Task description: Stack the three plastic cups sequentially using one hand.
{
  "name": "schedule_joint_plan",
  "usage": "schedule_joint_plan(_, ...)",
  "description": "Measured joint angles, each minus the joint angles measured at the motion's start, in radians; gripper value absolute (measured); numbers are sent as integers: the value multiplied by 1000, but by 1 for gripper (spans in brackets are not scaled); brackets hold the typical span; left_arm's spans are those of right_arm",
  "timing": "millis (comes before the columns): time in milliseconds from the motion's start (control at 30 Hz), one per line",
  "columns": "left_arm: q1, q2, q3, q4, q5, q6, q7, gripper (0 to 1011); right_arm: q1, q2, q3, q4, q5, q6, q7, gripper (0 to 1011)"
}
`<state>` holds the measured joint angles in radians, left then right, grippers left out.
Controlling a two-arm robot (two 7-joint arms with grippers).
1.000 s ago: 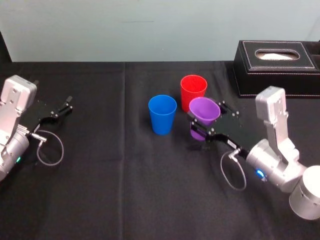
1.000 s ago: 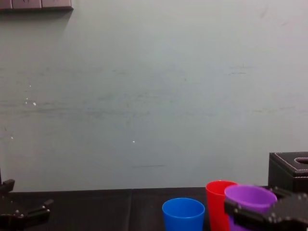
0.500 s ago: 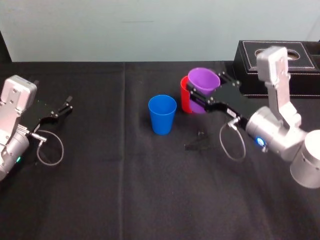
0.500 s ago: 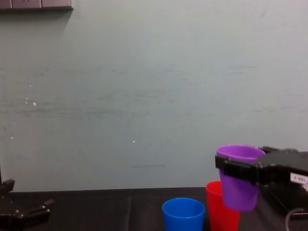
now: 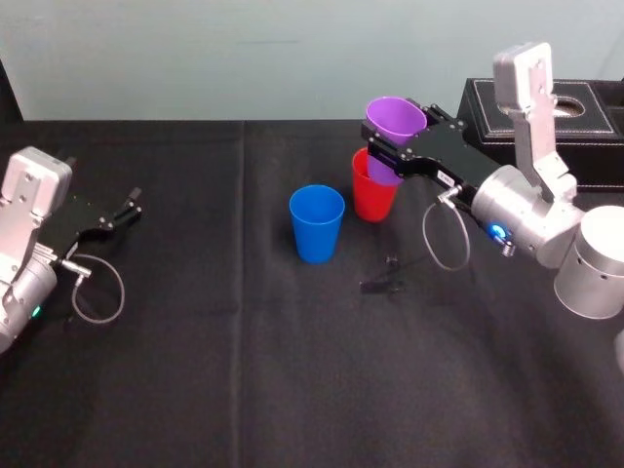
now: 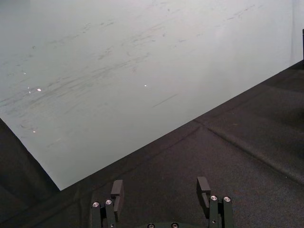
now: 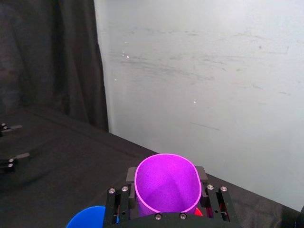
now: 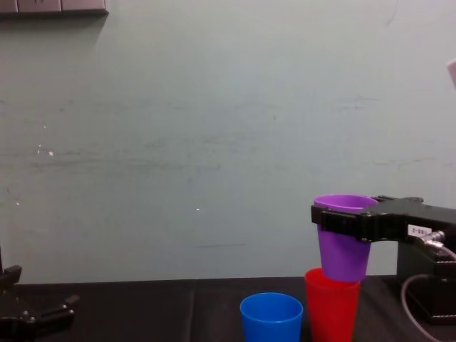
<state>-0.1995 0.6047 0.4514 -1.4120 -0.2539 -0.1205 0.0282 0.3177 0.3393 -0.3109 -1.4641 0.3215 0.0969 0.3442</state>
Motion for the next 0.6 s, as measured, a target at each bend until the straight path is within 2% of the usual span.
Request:
schedule_joint_plan(300,0,0,0,0,0,0,0,1005,67,-34,-16,98,-23,-8,-2,730)
schedule_joint_plan(600,0,0,0,0,0,0,0,1005,98,-58,-21,168,-42,-31,-3,729)
